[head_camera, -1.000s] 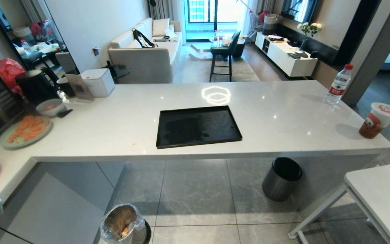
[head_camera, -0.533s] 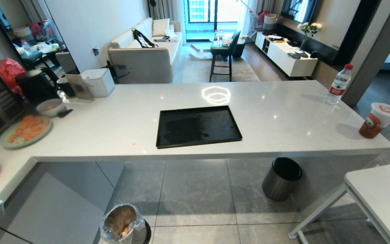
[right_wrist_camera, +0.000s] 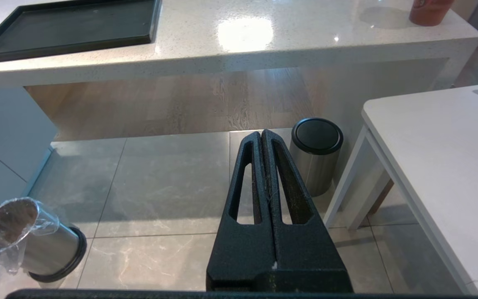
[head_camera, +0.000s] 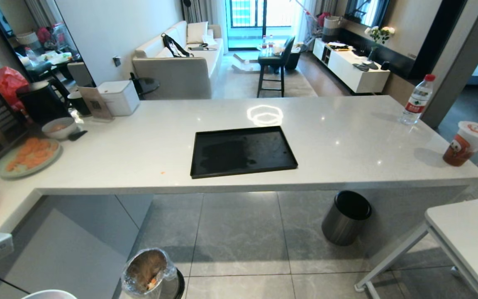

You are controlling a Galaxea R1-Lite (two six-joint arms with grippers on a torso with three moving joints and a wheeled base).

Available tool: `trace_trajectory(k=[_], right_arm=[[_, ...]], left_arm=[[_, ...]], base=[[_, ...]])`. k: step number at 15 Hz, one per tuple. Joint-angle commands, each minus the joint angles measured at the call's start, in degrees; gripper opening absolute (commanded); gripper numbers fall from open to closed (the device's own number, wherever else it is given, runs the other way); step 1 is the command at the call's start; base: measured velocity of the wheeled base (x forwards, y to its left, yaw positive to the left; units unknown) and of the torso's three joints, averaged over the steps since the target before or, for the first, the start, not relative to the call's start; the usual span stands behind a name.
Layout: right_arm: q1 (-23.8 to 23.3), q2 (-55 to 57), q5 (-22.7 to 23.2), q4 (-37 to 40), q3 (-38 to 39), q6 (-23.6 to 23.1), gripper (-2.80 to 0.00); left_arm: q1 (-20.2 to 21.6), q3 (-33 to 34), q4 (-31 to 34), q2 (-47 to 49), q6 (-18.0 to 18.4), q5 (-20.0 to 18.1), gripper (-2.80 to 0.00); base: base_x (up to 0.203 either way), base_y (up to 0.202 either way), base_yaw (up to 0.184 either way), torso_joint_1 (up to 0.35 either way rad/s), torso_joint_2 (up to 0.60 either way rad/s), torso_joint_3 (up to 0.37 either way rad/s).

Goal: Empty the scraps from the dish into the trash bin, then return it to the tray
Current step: Move the bowl over the trash can

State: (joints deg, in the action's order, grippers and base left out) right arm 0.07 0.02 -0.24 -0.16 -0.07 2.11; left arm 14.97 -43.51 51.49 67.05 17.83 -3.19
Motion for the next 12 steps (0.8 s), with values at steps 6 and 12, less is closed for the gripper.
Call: trace_trajectory(k=[6,12], right_arm=[[0.0,0.1,0.1,0.0,0.0,0.0,-2.8],[0.0,0.1,0.0,0.0,0.0,0.0,-2.8]], left_arm=[[-1.3,0.0,0.1,1.3,-0.5,0.0,-2.8],[-1.0,1.1,0.2,0.3,-0.6,0.0,-2.8]], base=[[0.0,0.0,0.0,-0.133,0.32,0.188],[0.0,0.0,0.0,-0.13,0.34,0.207]])
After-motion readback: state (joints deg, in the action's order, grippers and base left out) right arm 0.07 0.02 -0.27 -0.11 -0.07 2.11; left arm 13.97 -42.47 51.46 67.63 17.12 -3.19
